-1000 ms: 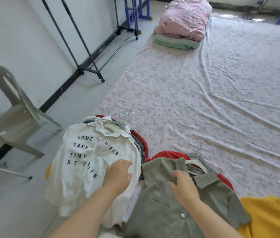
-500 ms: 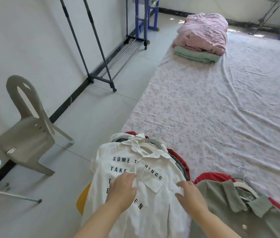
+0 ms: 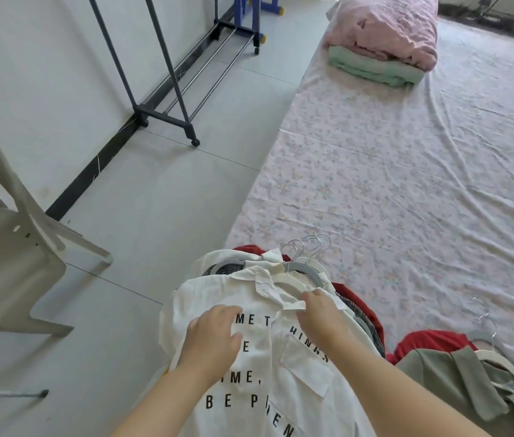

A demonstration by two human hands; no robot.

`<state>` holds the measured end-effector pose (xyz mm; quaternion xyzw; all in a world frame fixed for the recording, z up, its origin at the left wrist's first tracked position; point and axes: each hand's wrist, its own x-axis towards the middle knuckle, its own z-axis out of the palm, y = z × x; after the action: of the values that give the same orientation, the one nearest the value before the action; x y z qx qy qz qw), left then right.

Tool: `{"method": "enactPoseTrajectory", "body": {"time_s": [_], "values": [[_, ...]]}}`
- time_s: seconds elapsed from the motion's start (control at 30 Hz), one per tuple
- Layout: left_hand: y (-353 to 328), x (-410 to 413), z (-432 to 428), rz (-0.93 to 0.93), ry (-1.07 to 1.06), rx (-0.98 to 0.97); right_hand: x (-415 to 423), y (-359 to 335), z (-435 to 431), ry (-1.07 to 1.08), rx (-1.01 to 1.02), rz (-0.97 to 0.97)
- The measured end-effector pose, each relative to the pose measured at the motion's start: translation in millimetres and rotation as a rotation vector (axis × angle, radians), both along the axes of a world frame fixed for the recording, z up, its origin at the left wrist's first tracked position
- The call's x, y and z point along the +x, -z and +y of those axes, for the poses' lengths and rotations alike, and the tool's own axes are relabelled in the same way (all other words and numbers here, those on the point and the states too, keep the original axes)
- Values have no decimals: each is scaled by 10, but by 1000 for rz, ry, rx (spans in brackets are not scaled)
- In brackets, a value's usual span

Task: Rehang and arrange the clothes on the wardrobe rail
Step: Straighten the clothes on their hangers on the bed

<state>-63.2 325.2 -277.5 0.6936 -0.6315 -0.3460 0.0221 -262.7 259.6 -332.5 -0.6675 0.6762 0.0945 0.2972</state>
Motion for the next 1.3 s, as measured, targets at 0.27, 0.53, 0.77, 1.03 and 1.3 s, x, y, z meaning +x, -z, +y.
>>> {"method": "enactPoseTrajectory", "body": {"time_s": [0.27,0.53,0.77,1.03,1.3], "values": [[509,77,-75,-5,10,-1,111,713,-471,-66,-110,158],[498,96,-93,8,-26,-47,18,743,-417,-12,-305,87],[-28,-100,-125,55,-68,-210,-138,-43,152,125,-580,-294],[-707,-409,142,39,105,-385,-385,-1089,983,106,-775,-421],[-1010,-642,575,184,233,-629,-602,-1758,1836,315,-1005,-349]]}}
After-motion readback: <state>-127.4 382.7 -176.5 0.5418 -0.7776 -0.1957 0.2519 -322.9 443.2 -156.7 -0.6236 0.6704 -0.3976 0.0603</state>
